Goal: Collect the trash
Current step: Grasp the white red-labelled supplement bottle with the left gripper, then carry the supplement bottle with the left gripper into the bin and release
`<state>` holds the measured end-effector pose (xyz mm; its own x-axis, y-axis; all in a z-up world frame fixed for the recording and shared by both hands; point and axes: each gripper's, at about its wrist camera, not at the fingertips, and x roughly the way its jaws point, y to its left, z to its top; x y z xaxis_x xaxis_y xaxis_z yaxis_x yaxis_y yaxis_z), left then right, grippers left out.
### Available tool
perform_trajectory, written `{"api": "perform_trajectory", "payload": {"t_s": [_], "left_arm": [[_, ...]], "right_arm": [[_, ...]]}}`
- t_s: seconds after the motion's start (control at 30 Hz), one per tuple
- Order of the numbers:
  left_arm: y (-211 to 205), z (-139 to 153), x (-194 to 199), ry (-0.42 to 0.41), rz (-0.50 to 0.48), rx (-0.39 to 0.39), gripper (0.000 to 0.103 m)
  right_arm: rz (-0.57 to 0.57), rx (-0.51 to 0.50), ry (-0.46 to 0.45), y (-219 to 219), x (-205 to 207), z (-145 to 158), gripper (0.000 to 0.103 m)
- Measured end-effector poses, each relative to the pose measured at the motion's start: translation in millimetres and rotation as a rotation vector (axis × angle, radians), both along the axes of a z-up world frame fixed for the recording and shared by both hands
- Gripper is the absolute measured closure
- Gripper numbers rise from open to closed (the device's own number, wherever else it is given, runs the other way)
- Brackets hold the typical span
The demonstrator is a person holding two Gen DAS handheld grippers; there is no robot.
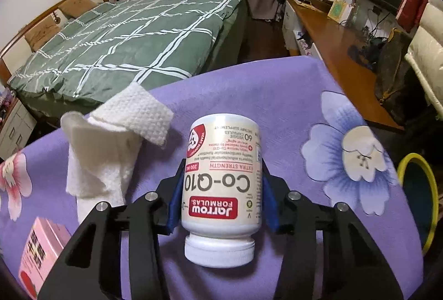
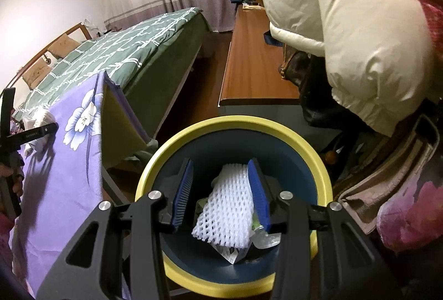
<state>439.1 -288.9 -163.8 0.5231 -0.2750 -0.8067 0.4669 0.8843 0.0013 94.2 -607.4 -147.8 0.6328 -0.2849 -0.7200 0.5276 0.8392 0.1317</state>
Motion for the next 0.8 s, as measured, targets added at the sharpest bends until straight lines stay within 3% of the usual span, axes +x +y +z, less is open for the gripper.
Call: {"api": "perform_trajectory", "payload": {"t_s": [0.37, 0.6, 0.8], "left_arm": [[-36.5, 35.5, -99.2, -0.037, -0.139, -0.037, 0.056], [-99.2, 61.2, -166.2, -0.049, -0.306, -0.075, 0.056], [-164.3, 62.1, -207.7, -0.022, -0.428, -0.080, 0.056]], "right_arm": [[-0.012, -0.032, -0.024, 0.0, -46.9, 12.2, 0.063], [-0.042, -0.038, -0.045, -5.7, -82.0, 16.1, 0.063], [-0.075, -0.039, -0.065, -11.4, -113.6, 20.5, 0.063]]}}
